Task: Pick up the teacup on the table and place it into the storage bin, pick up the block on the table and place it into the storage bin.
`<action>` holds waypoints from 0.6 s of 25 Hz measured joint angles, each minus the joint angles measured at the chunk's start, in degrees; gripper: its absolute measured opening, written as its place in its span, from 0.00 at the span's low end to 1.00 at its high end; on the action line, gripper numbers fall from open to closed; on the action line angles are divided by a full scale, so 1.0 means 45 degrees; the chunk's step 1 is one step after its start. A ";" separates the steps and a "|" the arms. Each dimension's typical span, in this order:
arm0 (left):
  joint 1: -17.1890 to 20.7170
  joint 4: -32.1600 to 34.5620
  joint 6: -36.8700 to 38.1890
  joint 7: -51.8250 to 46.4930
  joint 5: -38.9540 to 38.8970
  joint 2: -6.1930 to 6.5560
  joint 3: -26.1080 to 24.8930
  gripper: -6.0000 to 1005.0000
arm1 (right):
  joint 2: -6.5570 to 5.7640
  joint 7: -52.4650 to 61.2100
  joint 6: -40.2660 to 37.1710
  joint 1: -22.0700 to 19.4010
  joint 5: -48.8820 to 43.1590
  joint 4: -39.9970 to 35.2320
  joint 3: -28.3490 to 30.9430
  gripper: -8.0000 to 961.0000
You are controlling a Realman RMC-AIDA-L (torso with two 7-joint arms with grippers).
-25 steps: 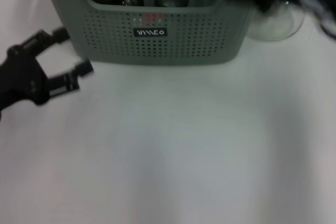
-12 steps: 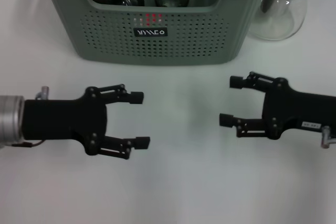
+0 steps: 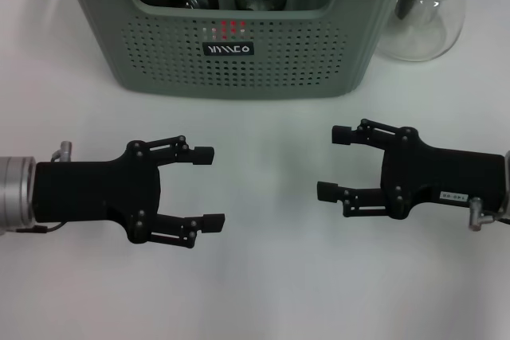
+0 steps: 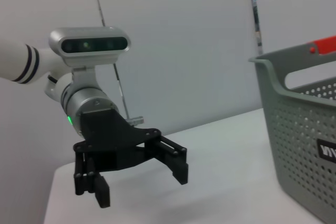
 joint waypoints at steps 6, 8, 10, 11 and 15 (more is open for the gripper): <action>0.0175 0.0204 0.0430 -0.0017 -0.0126 0.0011 -0.0198 0.91 | 0.0033 -0.0008 -0.0433 0.0049 0.0050 0.0026 -0.0020 0.98; 0.0214 0.0305 0.0755 -0.0004 -0.0156 0.0030 -0.0431 0.91 | 0.0035 -0.0010 -0.0566 0.0048 0.0050 0.0027 -0.0002 0.98; 0.0262 0.0409 0.1034 0.0002 -0.0143 0.0088 -0.0823 0.91 | 0.0038 -0.0010 -0.0879 0.0047 0.0064 0.0029 0.0043 0.98; 0.0287 0.0459 0.1074 -0.0007 -0.0130 0.0100 -0.0905 0.91 | 0.0038 -0.0010 -0.0961 0.0046 0.0073 0.0028 0.0095 0.98; 0.0348 0.0556 0.1186 -0.0025 -0.0132 0.0090 -0.0908 0.91 | 0.0032 0.0050 -0.1026 0.0096 0.0081 0.0026 0.0251 0.98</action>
